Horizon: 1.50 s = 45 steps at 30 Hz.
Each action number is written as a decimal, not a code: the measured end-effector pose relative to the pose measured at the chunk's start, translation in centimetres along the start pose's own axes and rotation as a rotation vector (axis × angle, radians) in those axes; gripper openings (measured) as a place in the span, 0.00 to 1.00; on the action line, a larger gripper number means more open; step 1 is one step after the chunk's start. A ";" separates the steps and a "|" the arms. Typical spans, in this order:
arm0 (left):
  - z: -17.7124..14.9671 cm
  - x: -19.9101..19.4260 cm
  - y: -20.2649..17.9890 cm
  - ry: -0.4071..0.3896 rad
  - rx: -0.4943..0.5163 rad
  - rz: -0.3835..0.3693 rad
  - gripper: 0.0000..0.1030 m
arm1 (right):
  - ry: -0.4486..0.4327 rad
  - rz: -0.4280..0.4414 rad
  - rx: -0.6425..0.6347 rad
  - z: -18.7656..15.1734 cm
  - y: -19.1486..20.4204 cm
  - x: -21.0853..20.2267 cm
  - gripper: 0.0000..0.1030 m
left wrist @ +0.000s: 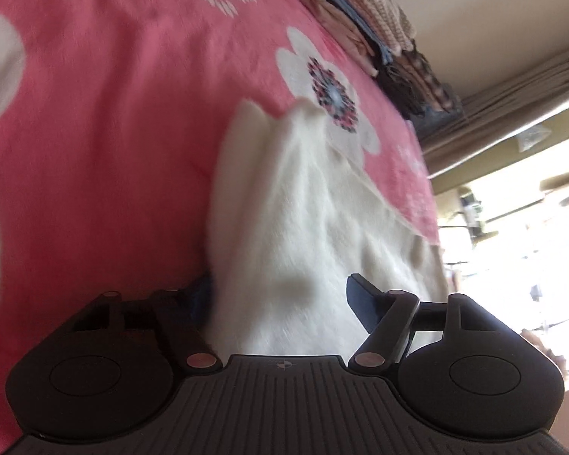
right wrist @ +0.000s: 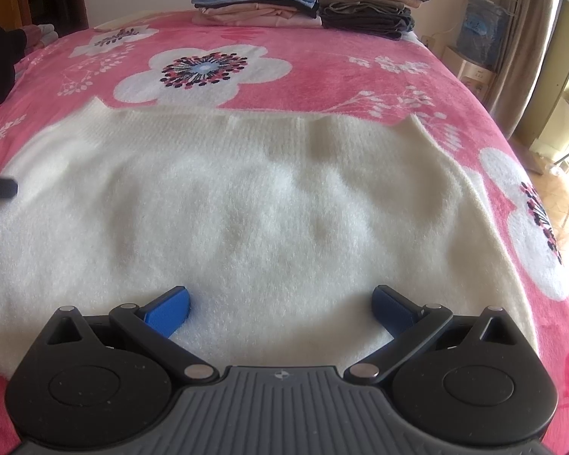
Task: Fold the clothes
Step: 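Lift the hem with both tools and fold it over toward the collar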
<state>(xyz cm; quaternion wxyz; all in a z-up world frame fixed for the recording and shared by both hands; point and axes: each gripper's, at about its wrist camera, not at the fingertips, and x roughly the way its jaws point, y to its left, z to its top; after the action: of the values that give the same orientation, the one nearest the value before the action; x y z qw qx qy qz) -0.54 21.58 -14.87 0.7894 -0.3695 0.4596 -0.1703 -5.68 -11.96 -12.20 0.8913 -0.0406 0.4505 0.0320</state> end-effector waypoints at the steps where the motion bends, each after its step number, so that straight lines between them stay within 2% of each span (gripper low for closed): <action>1: -0.2 -0.1 0.0 0.000 -0.003 -0.015 0.67 | -0.001 -0.001 0.000 0.0 0.0 0.0 1.00; 5: -0.4 -0.1 0.2 0.005 0.016 -0.025 0.62 | 0.000 0.001 -0.003 0.1 -0.1 0.0 1.00; 7: -0.2 0.5 0.4 0.023 0.017 0.009 0.56 | 0.001 0.001 -0.003 0.1 -0.2 0.0 1.00; 11: 0.0 0.9 0.2 0.024 0.017 0.056 0.56 | -0.002 0.000 -0.002 0.0 -0.1 0.0 1.00; 19: -1.1 0.3 -2.5 -0.029 0.120 0.177 0.29 | -0.002 -0.002 -0.006 0.0 -0.1 0.0 1.00; 29: -1.3 -1.1 -7.8 -0.072 0.160 0.189 0.22 | 0.002 0.002 -0.012 0.1 -0.2 0.0 1.00; 38: -1.3 -0.5 -14.4 -0.021 0.250 0.065 0.21 | -0.017 0.025 -0.033 -0.3 -0.5 -0.2 1.00; 45: -1.7 3.4 -17.8 0.061 0.257 -0.022 0.21 | -0.070 0.045 -0.057 -1.1 -0.9 -0.5 1.00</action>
<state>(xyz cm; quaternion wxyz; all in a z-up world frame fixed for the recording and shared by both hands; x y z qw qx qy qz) 1.05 6.89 -4.22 0.8140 -0.2652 0.4536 -0.2477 -6.81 -12.94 -12.41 0.9041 -0.0544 0.4187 0.0663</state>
